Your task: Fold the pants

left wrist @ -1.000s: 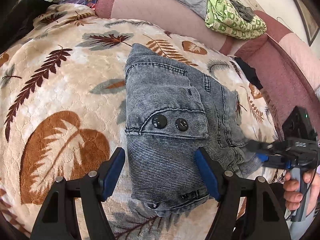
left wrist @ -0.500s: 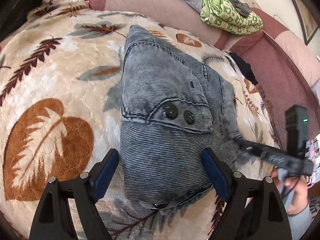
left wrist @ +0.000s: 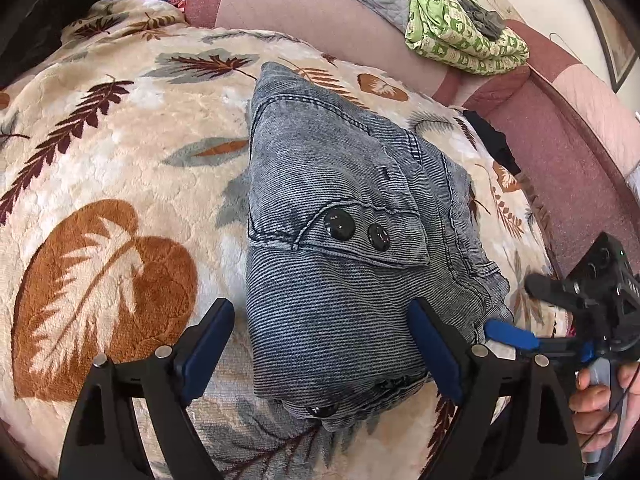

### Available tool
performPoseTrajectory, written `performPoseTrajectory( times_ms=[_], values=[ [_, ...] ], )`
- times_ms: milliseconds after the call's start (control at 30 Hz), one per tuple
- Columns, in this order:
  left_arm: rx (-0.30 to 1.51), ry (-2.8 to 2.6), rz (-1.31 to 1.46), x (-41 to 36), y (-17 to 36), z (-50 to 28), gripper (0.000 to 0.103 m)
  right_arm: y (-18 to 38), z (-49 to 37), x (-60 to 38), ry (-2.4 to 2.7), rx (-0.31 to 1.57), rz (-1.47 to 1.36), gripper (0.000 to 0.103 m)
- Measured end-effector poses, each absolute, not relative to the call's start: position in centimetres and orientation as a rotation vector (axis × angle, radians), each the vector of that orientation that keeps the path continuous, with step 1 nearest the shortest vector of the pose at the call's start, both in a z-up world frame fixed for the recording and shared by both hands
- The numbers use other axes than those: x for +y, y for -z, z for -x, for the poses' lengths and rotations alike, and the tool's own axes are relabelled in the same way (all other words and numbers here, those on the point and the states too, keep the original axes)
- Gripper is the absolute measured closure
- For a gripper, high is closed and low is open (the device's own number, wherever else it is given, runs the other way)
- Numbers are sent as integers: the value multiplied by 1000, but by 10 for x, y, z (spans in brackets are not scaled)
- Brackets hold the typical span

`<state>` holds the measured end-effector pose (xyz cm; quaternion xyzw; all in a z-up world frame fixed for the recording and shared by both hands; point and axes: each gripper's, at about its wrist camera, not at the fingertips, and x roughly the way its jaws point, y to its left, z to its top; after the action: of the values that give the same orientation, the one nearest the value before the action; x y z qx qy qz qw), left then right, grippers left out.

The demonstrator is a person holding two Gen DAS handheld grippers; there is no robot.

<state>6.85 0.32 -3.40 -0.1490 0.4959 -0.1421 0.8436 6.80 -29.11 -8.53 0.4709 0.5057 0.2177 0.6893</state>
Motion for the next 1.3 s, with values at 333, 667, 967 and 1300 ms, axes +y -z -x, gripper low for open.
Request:
performPoseTrajectory(
  times_ms=[333, 667, 967, 1300],
  values=[
    [1036, 271, 317, 4, 35, -64, 10, 87, -76, -291, -382, 1149, -1072, 38],
    [1013, 204, 261, -3, 28, -61, 8, 76, -84, -287, -336, 1101, -978, 85],
    [1004, 186, 237, -3, 23, -61, 8, 27, -52, -280, -306, 966, -737, 95],
    [1003, 141, 89, -18, 19, -65, 8, 50, -45, -297, -368, 991, -916, 35]
  ],
)
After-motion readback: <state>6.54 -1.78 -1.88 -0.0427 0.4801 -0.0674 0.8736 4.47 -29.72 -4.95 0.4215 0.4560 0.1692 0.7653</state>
